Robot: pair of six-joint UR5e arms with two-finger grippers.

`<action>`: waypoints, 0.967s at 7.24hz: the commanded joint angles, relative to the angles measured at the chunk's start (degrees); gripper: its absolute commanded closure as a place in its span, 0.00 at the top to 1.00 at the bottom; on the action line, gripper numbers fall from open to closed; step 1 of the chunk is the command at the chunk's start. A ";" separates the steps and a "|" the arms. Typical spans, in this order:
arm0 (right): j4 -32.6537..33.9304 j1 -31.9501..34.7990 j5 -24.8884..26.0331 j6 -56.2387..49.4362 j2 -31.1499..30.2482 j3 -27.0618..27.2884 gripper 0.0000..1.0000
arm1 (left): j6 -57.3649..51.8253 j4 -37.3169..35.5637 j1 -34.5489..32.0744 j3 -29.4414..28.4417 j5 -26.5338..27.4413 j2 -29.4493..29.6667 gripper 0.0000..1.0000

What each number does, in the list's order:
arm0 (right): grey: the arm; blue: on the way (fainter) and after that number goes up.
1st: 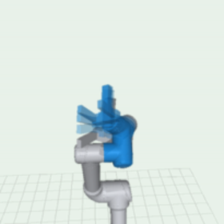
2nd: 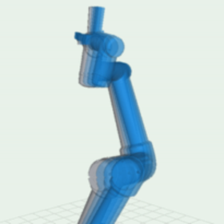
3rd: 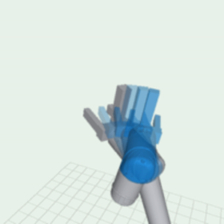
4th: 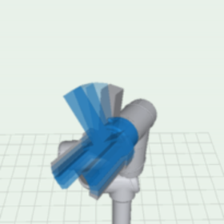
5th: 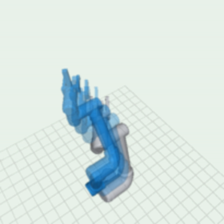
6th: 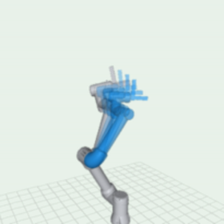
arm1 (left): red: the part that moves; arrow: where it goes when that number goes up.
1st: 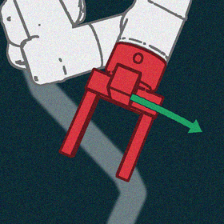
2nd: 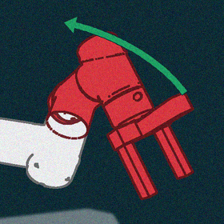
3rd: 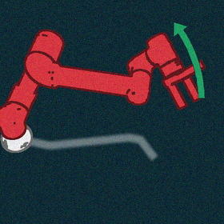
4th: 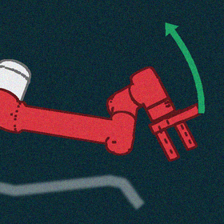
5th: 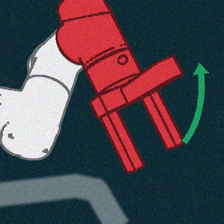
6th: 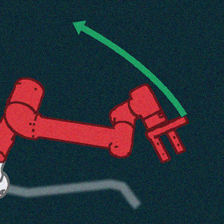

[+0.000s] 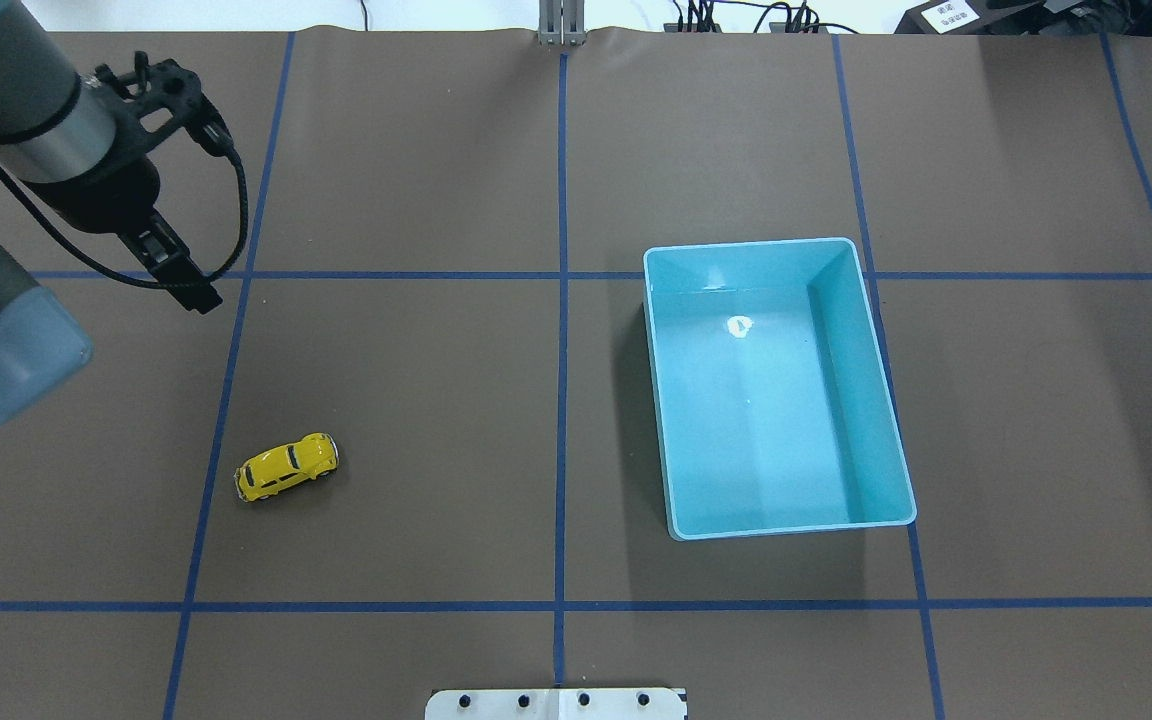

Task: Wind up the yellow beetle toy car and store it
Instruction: 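Move the left gripper down over the yellow beetle toy car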

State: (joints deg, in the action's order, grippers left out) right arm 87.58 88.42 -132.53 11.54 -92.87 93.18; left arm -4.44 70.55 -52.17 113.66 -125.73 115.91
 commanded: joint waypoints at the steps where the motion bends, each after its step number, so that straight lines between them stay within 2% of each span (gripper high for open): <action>1: -0.74 0.00 -0.01 0.23 -0.11 -0.11 1.00 | -0.31 0.29 5.39 2.00 1.10 0.46 1.00; 2: -0.74 0.00 -0.10 0.41 -0.11 -0.20 1.00 | -0.48 0.99 6.19 2.00 2.15 0.46 1.00; 4: -0.74 0.00 -0.10 0.24 -0.20 -0.20 1.00 | 0.30 2.84 11.97 1.48 6.63 0.54 1.00; 5: -0.74 0.00 -0.10 0.06 -0.29 -0.20 1.00 | 1.35 2.92 13.83 1.04 6.64 0.37 1.00; 7: -0.66 0.00 -0.19 0.23 -0.38 -0.20 1.00 | 5.31 9.48 17.00 -1.67 8.38 -1.03 1.00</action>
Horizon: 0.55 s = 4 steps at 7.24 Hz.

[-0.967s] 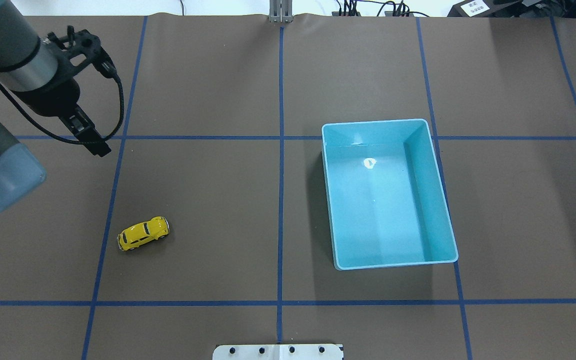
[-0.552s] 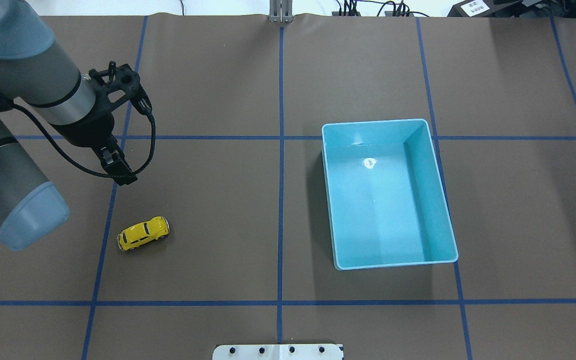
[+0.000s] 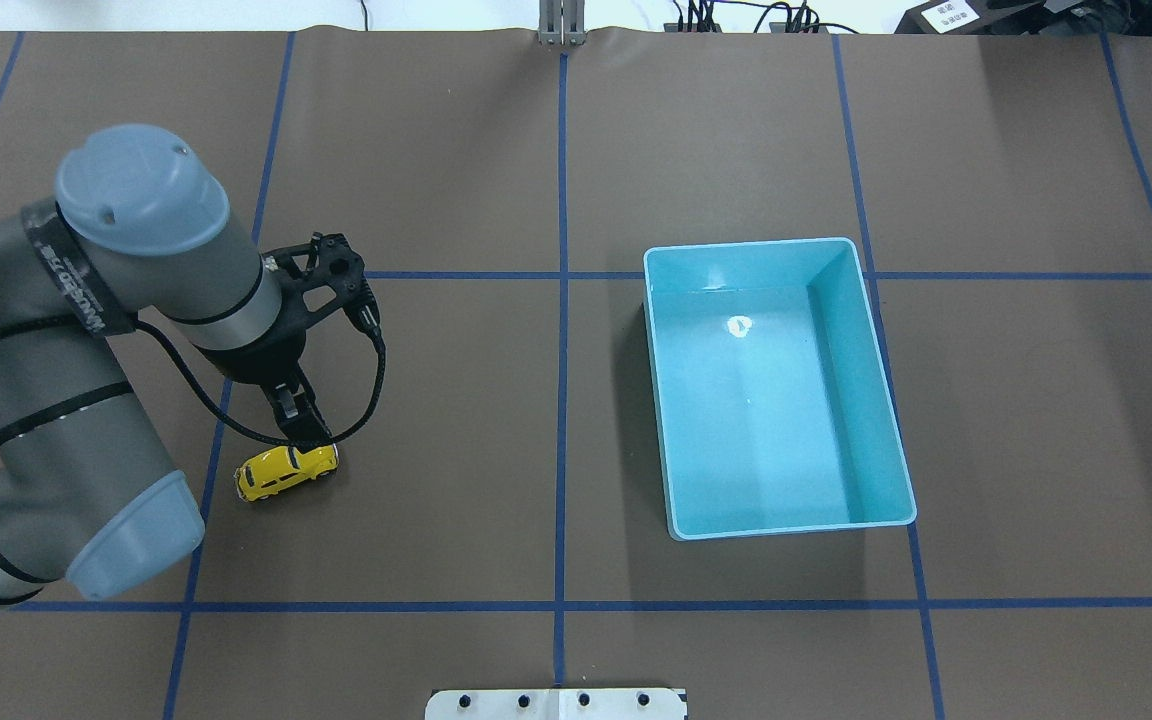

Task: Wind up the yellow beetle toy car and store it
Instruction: 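Move the left gripper down over the yellow beetle toy car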

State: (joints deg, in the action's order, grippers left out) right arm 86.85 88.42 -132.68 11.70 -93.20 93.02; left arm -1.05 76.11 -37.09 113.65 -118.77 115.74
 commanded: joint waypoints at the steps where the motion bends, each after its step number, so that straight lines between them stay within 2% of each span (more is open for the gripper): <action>1: 0.07 0.00 -0.03 0.07 -0.14 -0.12 1.00 | 2.19 4.83 2.45 -2.72 2.57 -0.87 1.00; 4: 0.07 0.00 -0.03 0.25 -0.31 -0.20 1.00 | 2.37 4.84 5.86 -2.64 9.06 -1.39 1.00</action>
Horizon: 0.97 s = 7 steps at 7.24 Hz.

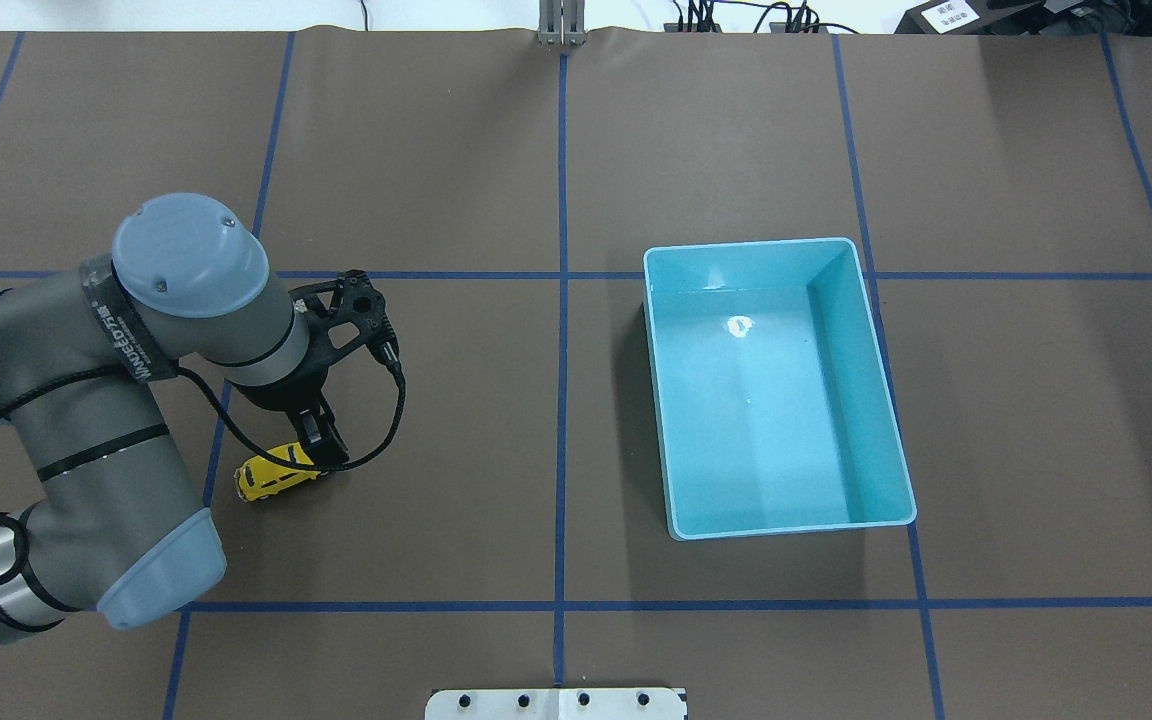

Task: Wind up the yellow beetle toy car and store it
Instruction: 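Move the left gripper down over the yellow beetle toy car, then press the left gripper on the car and drag it backward to wind it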

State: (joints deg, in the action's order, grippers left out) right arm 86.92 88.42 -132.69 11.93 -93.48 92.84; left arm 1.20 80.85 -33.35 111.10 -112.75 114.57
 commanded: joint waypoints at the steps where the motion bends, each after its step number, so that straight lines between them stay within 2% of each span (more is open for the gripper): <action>1: 0.00 0.00 -0.02 0.02 -0.12 -0.11 1.00 | 0.11 0.71 4.32 -0.09 6.46 -1.88 1.00; 3: -0.09 0.00 -0.02 0.02 -0.13 -0.82 1.00 | 0.47 1.77 5.30 -0.35 6.49 -3.38 1.00; 7: 0.00 0.00 -0.02 0.02 -0.04 -0.82 1.00 | -0.15 8.88 5.40 -2.46 6.49 -6.90 1.00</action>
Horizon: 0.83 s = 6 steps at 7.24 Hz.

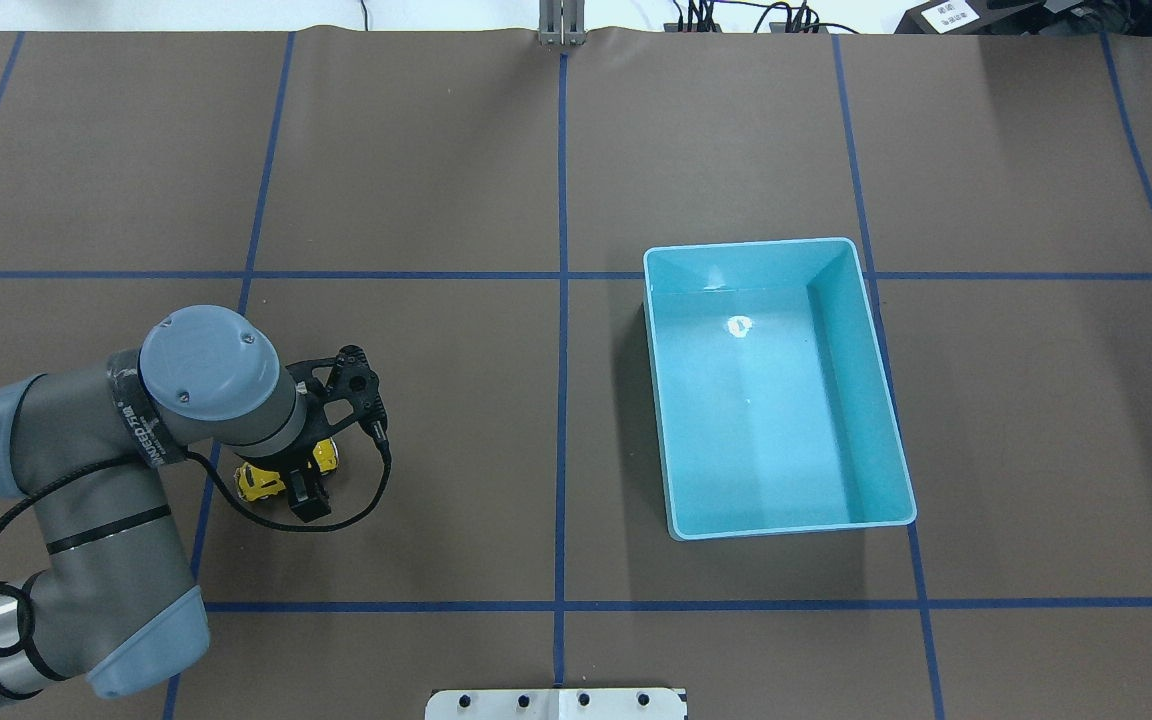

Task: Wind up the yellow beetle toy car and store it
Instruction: 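Press the left gripper on the car and drag it backward to wind it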

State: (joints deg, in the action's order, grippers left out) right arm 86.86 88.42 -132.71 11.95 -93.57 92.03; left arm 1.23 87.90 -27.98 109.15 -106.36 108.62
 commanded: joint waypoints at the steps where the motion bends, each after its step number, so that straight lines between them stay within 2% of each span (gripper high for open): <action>1: 0.06 0.00 0.00 0.00 0.06 -0.09 1.00 | -0.27 1.92 -0.06 -0.78 0.02 -1.04 1.00; 5: 0.06 0.00 0.00 0.00 0.06 -0.18 1.00 | -0.35 2.27 -0.06 -2.09 0.19 -0.87 1.00; 6: 0.06 0.00 0.00 0.00 0.06 -0.18 1.00 | -0.27 4.36 -0.06 -2.79 0.19 -0.87 1.00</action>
State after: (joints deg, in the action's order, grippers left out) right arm 86.92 88.42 -132.72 11.95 -93.53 91.85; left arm 0.90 90.62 -28.06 107.16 -106.17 107.69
